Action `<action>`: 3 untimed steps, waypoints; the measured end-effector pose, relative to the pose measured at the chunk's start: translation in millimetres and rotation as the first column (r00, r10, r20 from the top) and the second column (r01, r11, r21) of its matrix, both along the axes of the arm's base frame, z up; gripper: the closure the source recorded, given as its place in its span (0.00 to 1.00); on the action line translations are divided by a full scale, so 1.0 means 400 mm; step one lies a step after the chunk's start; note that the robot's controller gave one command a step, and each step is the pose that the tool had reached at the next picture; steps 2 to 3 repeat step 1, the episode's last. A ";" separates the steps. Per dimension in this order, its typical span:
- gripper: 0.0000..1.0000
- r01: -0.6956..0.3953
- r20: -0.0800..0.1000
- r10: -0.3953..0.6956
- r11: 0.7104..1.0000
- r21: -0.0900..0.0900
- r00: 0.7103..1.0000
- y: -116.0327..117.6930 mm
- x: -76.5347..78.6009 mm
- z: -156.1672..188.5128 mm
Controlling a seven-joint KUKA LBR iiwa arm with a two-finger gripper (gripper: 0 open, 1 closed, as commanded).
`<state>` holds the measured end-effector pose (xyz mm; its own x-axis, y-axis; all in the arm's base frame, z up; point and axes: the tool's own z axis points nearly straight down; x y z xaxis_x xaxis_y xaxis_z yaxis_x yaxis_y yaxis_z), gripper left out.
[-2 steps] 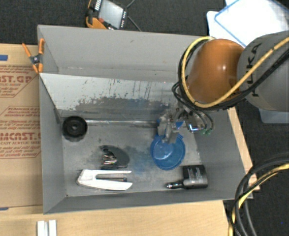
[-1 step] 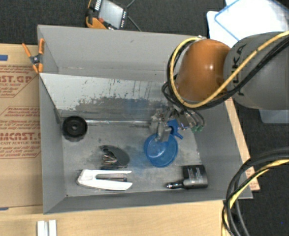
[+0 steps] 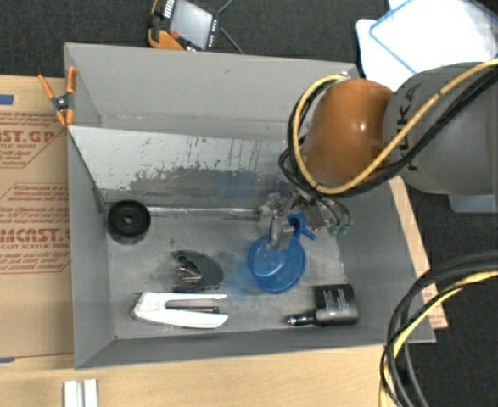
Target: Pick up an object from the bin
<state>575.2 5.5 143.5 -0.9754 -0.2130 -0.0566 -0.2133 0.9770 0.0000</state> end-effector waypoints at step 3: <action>1.00 -0.023 -0.011 0.023 1.000 -0.001 1.000 -0.011 -0.014 -0.042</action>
Offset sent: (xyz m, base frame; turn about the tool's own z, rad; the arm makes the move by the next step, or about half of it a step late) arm -0.0091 0.0443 0.0467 -0.3164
